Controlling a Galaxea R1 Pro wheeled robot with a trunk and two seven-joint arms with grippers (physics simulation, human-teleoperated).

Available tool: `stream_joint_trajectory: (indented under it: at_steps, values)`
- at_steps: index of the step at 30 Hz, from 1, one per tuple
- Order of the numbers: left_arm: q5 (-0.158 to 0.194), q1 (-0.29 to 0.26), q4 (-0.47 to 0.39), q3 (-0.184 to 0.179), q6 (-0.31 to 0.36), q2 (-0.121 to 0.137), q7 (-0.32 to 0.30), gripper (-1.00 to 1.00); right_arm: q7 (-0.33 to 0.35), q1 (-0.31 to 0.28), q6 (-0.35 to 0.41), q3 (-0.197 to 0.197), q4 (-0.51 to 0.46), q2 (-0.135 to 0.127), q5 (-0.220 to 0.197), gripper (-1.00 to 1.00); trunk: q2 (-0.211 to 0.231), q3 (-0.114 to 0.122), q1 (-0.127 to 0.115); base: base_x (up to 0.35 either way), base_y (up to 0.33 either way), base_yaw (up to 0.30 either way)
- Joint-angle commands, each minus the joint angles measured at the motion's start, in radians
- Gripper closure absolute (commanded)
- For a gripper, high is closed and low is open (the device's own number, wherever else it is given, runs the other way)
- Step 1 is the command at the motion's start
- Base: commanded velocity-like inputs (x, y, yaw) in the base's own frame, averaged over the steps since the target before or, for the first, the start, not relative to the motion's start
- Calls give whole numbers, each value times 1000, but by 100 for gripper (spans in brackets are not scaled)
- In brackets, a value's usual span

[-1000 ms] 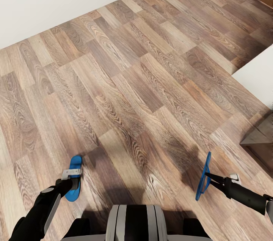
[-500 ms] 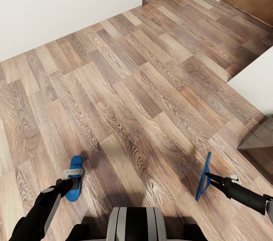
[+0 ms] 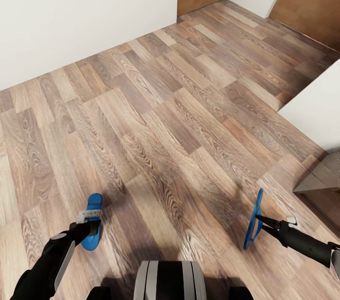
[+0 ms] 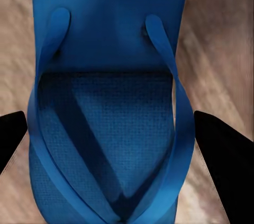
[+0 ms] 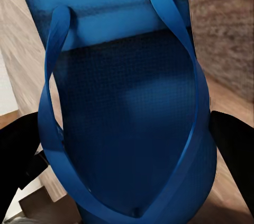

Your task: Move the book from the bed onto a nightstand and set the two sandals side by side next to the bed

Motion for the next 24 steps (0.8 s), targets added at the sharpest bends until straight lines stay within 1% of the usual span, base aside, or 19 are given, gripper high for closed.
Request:
stream_joint_trajectory:
  at_steps: [1,4,7,9,11,12,14,15,16,17,19,21,23,24]
  values:
    - [-4,0,-2,3,5,0,-10,100,3,0,4,-1,0,0,1,100,0,3,-1,0,0,0]
    - [-3,0,-2,8,7,1,-54,100,3,0,4,-1,0,0,1,100,1,15,-2,0,0,0]
    - [-3,0,-2,16,7,1,-132,100,4,0,4,-1,0,0,1,100,1,27,-3,0,0,0]
    - [-3,0,-2,37,7,2,-187,100,3,0,4,-1,0,0,1,100,2,34,-4,0,0,0]
    - [-3,0,-2,75,7,3,-237,100,3,0,4,-1,0,0,1,100,2,42,-5,0,0,0]
    - [-3,0,-2,96,8,8,-264,100,3,0,4,-1,0,0,1,100,3,46,-5,0,0,0]
    - [-3,0,-2,134,9,27,-334,100,3,0,4,-1,0,0,1,100,3,54,-6,0,0,0]
    - [-2,0,-1,166,21,56,-434,100,3,0,4,-2,1,0,1,100,3,58,-7,0,0,0]
    - [0,0,-1,180,35,71,-489,100,3,0,4,-2,1,0,1,100,4,61,-7,0,0,0]
    - [1,0,-1,188,45,77,-520,100,3,0,4,-2,1,0,1,100,4,65,-8,0,0,0]
    - [5,0,-1,216,72,96,-610,100,3,0,4,-2,2,0,1,100,4,73,-9,0,0,0]
    - [7,0,-1,244,88,107,-662,100,3,0,4,-2,2,0,1,100,5,81,-10,0,0,0]
    - [8,0,-2,257,92,123,-676,100,3,0,4,-2,2,0,1,100,5,89,-10,0,0,0]
    - [9,0,-3,265,94,141,-683,100,3,0,4,-2,2,0,1,100,5,92,-11,0,0,0]
